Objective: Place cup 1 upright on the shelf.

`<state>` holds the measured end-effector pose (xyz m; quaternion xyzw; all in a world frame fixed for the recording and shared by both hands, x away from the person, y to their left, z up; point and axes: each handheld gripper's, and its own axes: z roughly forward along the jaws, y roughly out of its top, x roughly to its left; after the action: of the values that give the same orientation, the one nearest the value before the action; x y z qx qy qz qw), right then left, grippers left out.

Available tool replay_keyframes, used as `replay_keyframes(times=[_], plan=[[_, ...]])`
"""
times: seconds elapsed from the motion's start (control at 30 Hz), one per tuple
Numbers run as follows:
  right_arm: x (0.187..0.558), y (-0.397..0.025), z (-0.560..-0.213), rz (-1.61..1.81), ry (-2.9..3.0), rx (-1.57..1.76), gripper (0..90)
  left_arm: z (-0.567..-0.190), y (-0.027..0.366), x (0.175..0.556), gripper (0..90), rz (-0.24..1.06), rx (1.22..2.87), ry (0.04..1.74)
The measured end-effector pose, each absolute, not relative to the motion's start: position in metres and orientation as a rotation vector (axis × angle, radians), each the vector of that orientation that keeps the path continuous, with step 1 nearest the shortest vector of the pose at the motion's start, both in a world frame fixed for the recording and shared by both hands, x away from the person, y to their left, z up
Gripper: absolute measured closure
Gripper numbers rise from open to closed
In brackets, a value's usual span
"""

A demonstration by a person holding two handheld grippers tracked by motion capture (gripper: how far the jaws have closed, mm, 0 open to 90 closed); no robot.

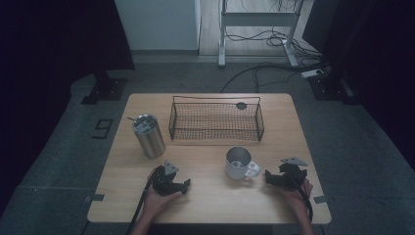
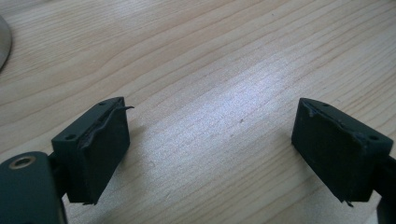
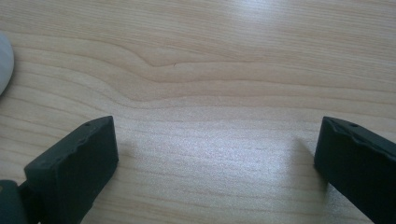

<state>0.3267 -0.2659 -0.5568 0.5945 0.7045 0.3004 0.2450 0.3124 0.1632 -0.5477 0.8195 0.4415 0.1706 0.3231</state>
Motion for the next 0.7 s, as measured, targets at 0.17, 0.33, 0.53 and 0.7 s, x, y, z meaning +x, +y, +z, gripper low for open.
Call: replay_keyframes(times=[0.17, 0.33, 0.53, 0.7], plan=[[0.3267, -0.2659, -0.5568, 0.82, 1.923, 1.623, 0.0, -0.5477, 0.1634, 0.3122, 11.4, 0.447, 2.151, 1.158], [0.3274, -0.2667, -0.5567, 0.822, 1.928, 1.619, 0.0, -0.5477, 0.1635, 0.3116, 11.7, 0.449, 2.15, 1.16], [0.3276, -0.2671, -0.5566, 0.819, 1.92, 1.625, 0.0, -0.5476, 0.1633, 0.3109, 12.3, 0.452, 2.147, 1.164], [0.3278, -0.2676, -0.5566, 0.818, 1.914, 1.627, 0.4, -0.5476, 0.1635, 0.3107, 12.6, 0.455, 2.144, 1.167]])
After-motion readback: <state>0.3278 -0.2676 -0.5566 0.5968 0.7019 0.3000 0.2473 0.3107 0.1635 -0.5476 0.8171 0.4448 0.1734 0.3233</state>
